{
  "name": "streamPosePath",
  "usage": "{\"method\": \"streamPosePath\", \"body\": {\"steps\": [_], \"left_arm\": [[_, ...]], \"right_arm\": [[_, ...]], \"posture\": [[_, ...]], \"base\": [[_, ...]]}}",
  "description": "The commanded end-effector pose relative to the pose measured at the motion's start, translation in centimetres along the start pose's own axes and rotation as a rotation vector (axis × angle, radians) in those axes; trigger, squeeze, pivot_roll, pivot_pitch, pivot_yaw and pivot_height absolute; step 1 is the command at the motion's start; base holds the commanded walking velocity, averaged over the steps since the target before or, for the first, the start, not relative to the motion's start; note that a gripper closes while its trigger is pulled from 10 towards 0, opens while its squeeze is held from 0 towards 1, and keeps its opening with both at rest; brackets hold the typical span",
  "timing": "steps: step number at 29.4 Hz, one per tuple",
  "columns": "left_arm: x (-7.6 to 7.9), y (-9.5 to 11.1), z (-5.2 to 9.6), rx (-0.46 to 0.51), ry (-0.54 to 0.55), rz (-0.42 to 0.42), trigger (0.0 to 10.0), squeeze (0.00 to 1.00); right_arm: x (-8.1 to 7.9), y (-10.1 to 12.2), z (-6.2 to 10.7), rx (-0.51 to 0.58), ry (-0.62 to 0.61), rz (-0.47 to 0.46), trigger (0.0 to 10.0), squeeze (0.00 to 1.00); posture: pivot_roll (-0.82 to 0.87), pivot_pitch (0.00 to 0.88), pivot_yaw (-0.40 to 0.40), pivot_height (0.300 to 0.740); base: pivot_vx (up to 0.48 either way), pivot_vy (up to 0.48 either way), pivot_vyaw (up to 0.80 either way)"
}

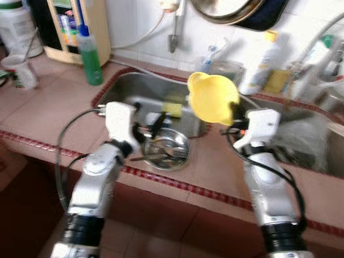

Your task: Kitchen organization

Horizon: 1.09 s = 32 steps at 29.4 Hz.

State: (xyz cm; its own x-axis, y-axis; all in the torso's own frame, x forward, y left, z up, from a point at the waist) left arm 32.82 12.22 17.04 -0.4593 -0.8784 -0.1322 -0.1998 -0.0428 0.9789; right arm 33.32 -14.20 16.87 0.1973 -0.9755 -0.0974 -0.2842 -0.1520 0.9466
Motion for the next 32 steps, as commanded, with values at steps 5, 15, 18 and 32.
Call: {"method": "streamPosePath", "body": {"steps": [5, 15, 18, 32], "left_arm": [[0.5, 0.5, -0.4, 0.02, -0.016, 0.005, 10.0, 0.0], [0.7, 0.6, -0.3, 0.025, -0.022, 0.006, 10.0, 0.0], [0.9, 0.5, -0.3, 0.025, -0.026, -0.005, 10.0, 0.0], [2.4, 0.7, -0.5, -0.037, -0.116, -0.063, 10.0, 0.0]], "right_arm": [[0.4, 0.3, 0.2, 0.009, 0.006, 0.016, 10.0, 0.0], [0.8, 0.1, 0.4, -0.009, -0.011, 0.025, 10.0, 0.0], [0.9, 0.0, 0.4, -0.024, -0.025, 0.015, 10.0, 0.0], [5.6, -3.0, -1.0, -0.383, -0.343, -0.05, 10.0, 0.0]], "posture": [[0.13, 0.0, -0.084, 0.74], [0.12, 0.0, -0.092, 0.74], [0.12, 0.0, -0.092, 0.74], [0.11, 0.0, -0.084, 0.74]], "base": [[0.276, 0.0, 0.0], [0.245, 0.0, 0.0], [0.0, 0.0, 0.0], [0.0, 0.0, 0.0]]}}
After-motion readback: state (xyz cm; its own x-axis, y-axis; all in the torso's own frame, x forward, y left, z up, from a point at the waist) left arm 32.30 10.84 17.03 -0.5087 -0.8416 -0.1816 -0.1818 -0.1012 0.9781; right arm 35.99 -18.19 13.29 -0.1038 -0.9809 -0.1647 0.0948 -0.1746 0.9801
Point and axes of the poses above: a point about 5 cm out from each wrist's last joint towards the gripper, its own z axis pointing back from the gripper into the wrist, its own y axis along the axis of the wrist's last joint, x = y × z, the point moved 1 cm from there along -z, pointing out of the wrist towards the gripper, and after that the axes turned 9 degrees about -z, right-handed, at the moved point
